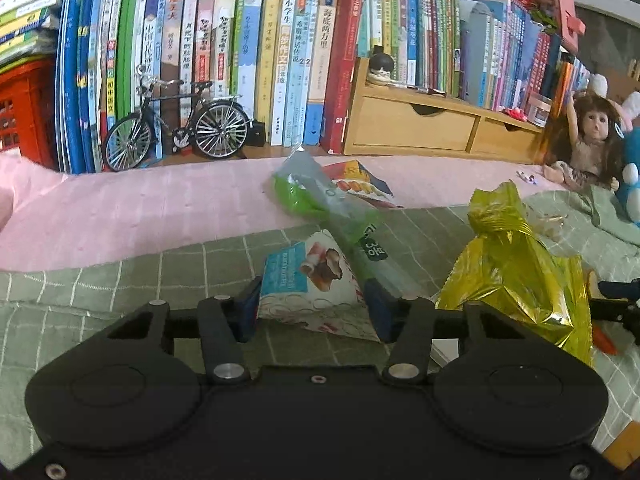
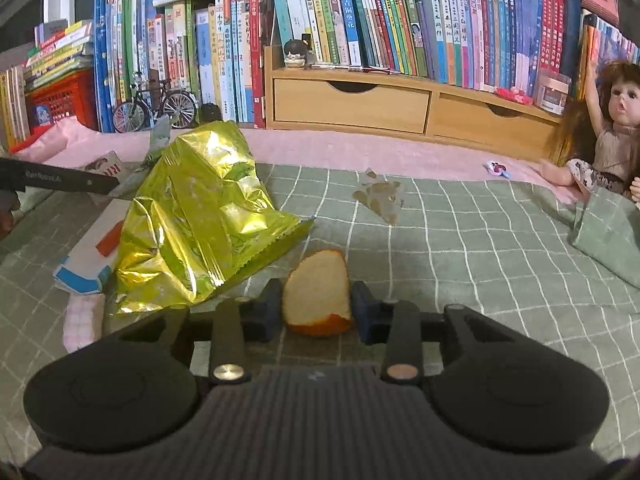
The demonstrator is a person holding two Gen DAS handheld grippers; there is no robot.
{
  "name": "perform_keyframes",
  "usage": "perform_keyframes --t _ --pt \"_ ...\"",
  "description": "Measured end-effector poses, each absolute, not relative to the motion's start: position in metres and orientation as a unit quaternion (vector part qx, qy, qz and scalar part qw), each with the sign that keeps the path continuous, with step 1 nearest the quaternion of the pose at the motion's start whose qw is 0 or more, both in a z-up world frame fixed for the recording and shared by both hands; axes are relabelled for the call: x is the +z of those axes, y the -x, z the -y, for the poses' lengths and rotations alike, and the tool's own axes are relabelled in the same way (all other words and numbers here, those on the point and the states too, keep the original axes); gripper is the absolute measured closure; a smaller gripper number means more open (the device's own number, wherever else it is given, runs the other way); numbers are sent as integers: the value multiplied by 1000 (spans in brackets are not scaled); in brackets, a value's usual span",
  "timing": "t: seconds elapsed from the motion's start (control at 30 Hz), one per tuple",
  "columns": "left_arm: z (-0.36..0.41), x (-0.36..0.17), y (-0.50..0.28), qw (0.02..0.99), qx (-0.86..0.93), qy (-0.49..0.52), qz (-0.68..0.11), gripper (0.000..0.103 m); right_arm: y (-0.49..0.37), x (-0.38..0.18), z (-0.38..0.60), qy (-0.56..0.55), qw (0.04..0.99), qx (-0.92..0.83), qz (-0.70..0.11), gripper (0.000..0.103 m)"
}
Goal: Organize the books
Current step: 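Grasp the small printed packet with the left tool while the right tool grasps the apple slice, then carry the packet with the left tool while the right tool carries the apple slice past the bed edge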
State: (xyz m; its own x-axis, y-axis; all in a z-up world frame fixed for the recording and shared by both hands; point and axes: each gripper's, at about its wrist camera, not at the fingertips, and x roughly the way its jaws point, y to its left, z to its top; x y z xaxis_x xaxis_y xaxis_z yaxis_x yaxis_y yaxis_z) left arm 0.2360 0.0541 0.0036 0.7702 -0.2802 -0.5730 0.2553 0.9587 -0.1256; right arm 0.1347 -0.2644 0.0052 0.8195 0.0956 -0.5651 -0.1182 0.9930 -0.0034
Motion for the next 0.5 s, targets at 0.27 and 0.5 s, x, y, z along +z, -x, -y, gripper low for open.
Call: perform_keyframes --t 0.27,0.5 --pt "-59 12 -223 939 -152 48 -304 53 -123 13 264 13 954 59 -293 61" --pt "-61 26 -205 942 -154 45 -293 53 -107 16 260 17 954 61 -293 61"
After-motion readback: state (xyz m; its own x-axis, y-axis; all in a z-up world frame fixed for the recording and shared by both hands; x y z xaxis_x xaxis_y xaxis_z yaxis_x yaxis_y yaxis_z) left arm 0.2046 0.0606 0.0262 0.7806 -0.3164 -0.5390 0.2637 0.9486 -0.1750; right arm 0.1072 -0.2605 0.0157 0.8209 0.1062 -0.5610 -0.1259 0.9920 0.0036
